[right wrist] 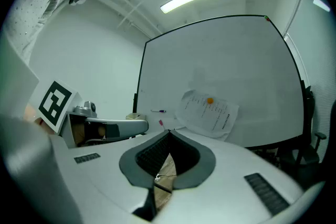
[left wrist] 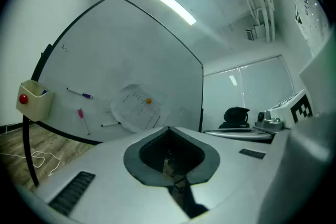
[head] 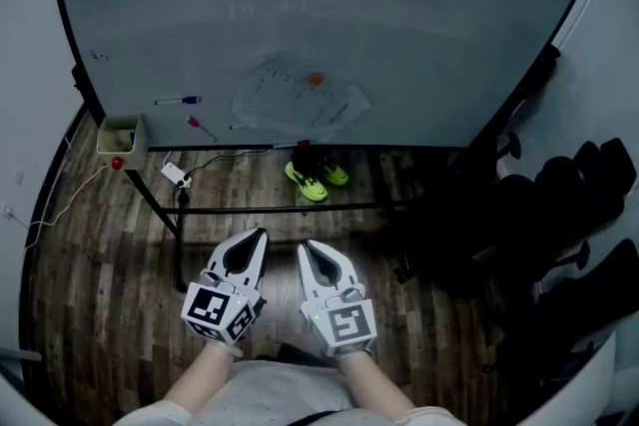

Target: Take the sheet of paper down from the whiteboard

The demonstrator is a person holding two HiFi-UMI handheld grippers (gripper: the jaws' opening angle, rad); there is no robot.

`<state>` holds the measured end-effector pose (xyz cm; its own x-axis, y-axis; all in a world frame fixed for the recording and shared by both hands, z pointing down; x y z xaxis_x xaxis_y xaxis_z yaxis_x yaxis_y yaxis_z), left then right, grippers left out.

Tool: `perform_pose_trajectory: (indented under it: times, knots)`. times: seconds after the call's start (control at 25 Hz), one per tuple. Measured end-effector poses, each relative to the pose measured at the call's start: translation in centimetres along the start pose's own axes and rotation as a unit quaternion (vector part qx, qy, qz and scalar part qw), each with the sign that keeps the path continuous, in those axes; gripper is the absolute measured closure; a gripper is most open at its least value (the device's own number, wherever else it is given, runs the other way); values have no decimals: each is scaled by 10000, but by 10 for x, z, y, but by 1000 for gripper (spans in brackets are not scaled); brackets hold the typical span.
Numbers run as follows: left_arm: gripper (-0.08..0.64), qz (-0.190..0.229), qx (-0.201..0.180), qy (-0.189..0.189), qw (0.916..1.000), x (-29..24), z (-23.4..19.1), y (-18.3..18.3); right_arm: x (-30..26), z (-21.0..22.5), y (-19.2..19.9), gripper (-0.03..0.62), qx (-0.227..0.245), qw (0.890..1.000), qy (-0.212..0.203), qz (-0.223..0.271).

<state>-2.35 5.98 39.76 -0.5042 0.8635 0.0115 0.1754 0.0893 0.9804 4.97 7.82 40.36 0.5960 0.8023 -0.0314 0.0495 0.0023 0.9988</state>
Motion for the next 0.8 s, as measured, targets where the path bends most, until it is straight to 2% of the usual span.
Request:
perform_pose_trajectory:
  times: [0.56, 0.8]
  knots:
    - [545, 84, -121, -126, 9998, -29, 8, 4, -3, 36, 1, 574, 92, 9999, -90, 64]
    - [545, 171, -172, -262, 9994, -37, 10, 3, -5, 42, 5, 574, 469, 9985, -286, -39]
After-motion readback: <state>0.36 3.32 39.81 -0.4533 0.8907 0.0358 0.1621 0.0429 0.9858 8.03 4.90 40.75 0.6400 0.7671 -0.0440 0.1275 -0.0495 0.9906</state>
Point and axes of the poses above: the fingertips, and each gripper's own axes: x backward along the fingers, z to its right, y out of its underside, the point moved 1 cm from there along x, backward along the fingers, and after that the axes turned 8 degrees about -y, right-handed, at the moved point
